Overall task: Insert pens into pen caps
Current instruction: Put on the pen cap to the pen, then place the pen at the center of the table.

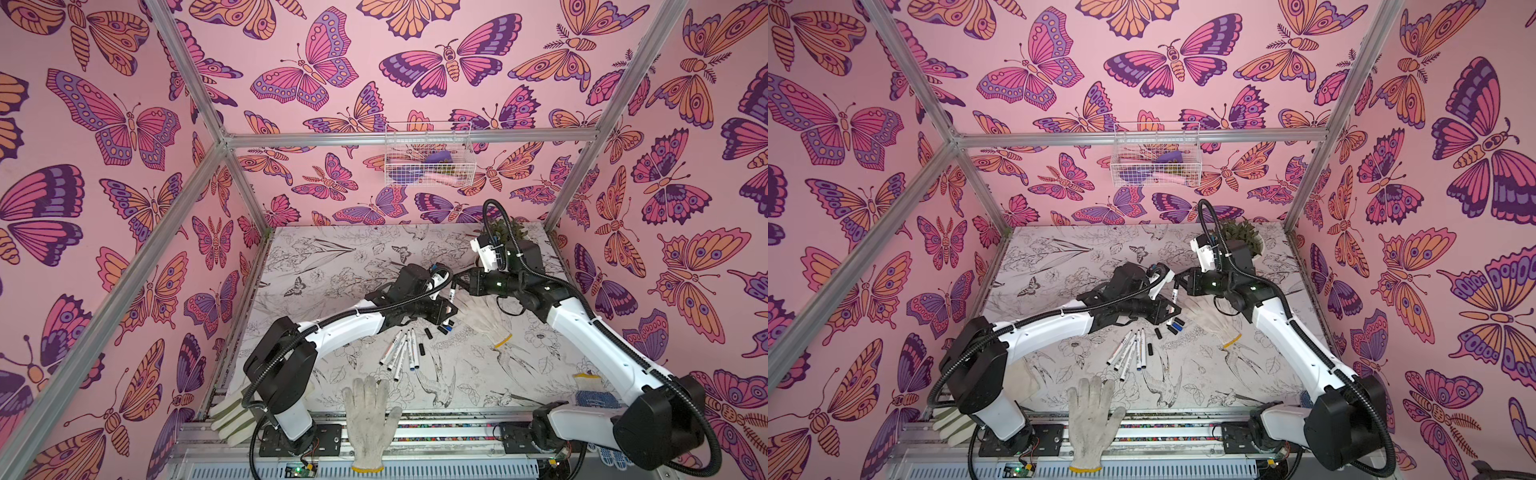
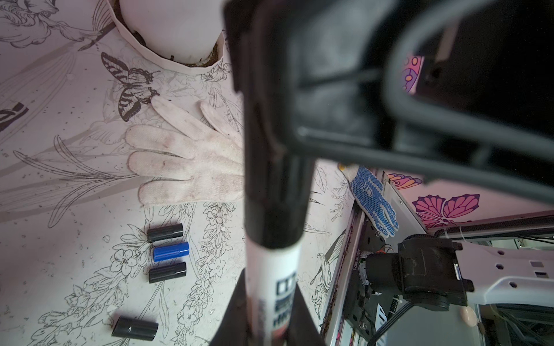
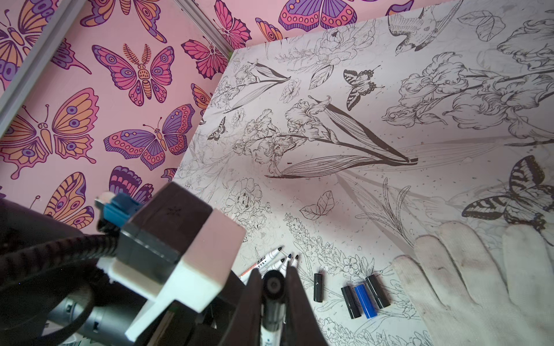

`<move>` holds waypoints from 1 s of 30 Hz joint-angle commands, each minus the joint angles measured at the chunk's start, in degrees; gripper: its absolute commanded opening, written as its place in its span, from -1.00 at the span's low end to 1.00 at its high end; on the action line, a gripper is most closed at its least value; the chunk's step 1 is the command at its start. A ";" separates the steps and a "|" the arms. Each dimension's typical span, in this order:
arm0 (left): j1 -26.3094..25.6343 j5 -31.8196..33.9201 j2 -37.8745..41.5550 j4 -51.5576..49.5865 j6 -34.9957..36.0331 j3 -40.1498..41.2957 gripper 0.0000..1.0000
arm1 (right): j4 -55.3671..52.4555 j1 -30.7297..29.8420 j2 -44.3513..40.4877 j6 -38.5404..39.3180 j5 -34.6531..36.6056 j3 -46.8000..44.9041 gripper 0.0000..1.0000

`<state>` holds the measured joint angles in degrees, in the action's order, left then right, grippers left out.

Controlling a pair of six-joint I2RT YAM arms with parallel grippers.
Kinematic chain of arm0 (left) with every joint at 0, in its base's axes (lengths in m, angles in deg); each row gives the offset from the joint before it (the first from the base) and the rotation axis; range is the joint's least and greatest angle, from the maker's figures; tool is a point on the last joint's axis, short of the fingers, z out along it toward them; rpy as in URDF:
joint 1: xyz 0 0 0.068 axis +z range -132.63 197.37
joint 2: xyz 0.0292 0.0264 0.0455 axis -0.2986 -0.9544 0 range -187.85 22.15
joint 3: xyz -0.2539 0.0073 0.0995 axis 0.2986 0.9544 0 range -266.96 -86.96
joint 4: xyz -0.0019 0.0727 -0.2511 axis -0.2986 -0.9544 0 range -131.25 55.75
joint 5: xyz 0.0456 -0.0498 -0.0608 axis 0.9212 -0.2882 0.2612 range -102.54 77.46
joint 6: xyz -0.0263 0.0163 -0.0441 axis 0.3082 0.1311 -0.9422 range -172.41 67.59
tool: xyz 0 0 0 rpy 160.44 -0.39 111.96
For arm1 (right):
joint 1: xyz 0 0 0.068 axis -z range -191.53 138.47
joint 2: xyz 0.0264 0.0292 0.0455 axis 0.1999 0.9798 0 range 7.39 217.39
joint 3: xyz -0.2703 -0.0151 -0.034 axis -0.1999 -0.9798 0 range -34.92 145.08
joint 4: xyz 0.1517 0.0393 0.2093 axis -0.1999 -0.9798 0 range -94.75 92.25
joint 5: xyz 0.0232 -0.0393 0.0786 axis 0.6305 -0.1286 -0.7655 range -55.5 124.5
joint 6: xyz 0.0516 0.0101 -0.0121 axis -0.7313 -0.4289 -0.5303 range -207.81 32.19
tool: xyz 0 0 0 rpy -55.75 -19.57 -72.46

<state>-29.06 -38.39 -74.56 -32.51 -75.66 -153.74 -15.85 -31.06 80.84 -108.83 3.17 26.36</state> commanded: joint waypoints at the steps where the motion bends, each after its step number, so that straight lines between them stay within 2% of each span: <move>1: 1.35 6.85 1.40 12.99 -1.08 1.11 -1.00 | -11.75 -2.13 0.54 -1.38 -8.04 -0.99 -1.00; 3: 1.35 7.56 2.13 13.55 -1.06 2.00 -1.00 | -9.84 -1.91 0.62 -2.56 -8.15 -1.24 -1.00; 6: 1.35 6.73 2.07 13.47 -0.44 1.84 -1.00 | -7.96 -1.77 0.73 -4.11 -8.73 -1.03 -0.72; 10: 1.35 4.54 0.98 13.42 0.01 1.65 -1.00 | -6.15 -1.57 0.56 -5.10 -8.67 -0.24 -0.46; 15: 1.93 2.48 0.31 12.30 0.59 2.88 -1.00 | -1.58 0.75 -1.74 -7.93 -6.62 -0.43 0.12; 17: 2.42 2.47 0.30 12.15 0.02 3.95 -1.00 | -0.04 2.51 -2.93 -9.33 -5.85 -1.04 0.25; 23: 6.62 4.86 -1.21 7.15 -4.48 5.61 -1.00 | 2.55 8.04 -6.87 -13.05 6.28 -5.74 0.24; 26: 9.35 9.73 -4.48 -3.96 -5.68 3.11 -1.00 | -2.05 10.22 -6.33 -13.02 12.11 -5.69 0.18; 30: 12.18 16.76 -10.51 -19.93 -3.89 -3.17 -1.00 | -4.16 10.63 -5.20 -13.10 14.10 -5.72 0.15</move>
<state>-18.22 -28.14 -81.86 -37.67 -79.90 -153.87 -17.21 -20.59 75.16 -121.09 12.94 20.90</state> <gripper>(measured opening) 0.157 0.576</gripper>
